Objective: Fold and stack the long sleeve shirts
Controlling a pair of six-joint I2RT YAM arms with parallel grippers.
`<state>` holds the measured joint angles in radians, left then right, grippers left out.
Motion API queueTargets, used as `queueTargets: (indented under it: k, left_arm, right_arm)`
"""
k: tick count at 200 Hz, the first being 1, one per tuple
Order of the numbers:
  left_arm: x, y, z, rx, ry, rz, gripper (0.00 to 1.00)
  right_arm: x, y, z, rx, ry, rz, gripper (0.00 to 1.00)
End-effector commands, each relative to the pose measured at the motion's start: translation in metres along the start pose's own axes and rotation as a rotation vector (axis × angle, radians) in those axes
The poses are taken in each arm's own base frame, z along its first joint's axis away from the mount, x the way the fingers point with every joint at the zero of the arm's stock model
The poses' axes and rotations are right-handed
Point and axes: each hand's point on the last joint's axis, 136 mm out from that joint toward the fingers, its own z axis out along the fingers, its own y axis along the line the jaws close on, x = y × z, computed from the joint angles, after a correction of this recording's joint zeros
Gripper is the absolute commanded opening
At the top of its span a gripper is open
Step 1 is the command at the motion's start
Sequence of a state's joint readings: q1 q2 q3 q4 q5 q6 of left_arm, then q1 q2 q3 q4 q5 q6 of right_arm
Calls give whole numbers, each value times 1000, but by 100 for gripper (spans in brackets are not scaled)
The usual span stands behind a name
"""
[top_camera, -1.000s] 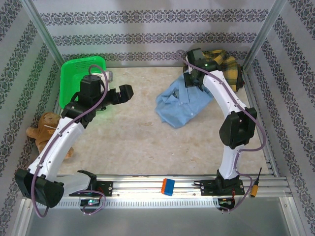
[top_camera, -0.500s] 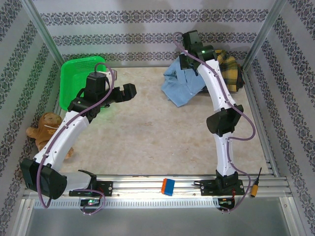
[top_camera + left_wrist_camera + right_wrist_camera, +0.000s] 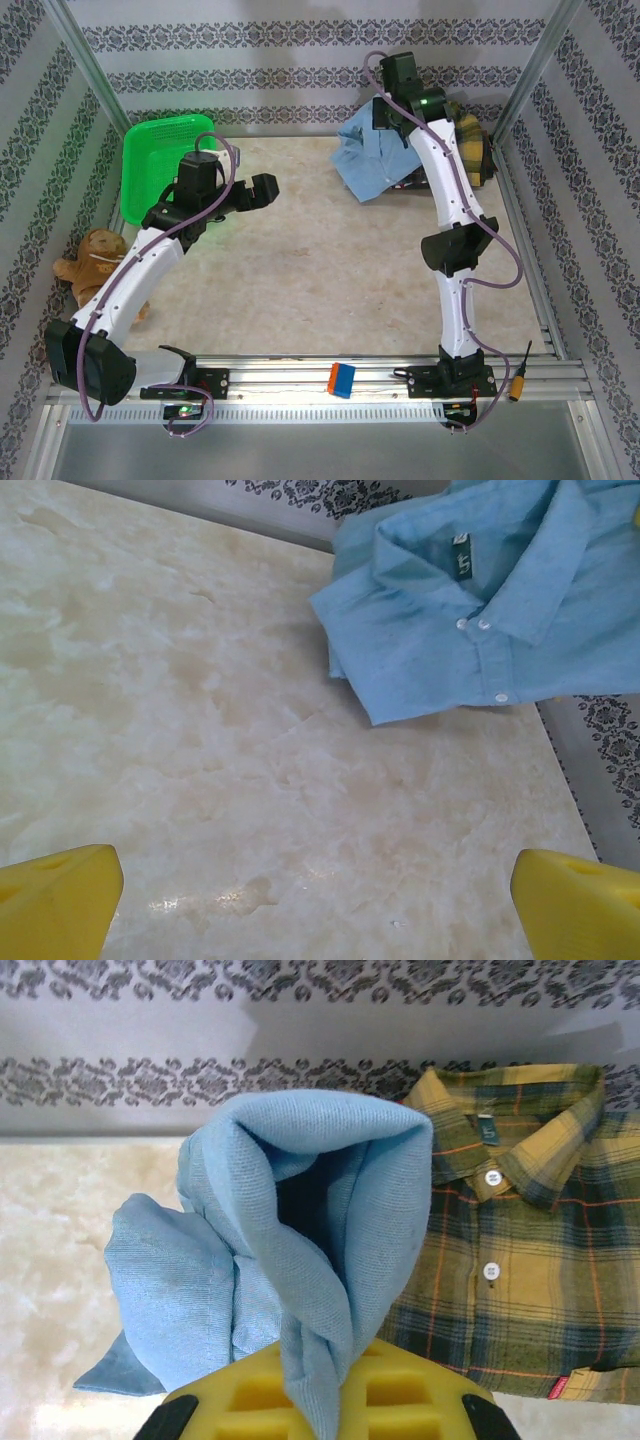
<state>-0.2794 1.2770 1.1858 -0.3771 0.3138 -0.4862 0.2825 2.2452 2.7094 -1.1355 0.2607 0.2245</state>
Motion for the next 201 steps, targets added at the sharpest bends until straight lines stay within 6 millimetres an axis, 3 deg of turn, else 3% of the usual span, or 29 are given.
queueTargets:
  k: [1,33,92,147,201]
  left_arm:
    - [-8,-3,0,26,-32,-11,100]
    - [-5,-1,2,22,-28,-14,100]
    - [-3,-1,6,31,-13,-33,100]
    - [3,2,8,13,17,-53,100]
    - [4,11,-1,-54,18,-80,100]
  right_arm:
    - [-48,-28,-44,0,-173,142,0]
    - [-59,-49,-49,-4,-202,212,0]
    - [-55,-95,-36,40,-171,267,0]
    - [-45,-130,17,64,-123,271,0]
    - [-34,-185,86,165,-123,261,2]
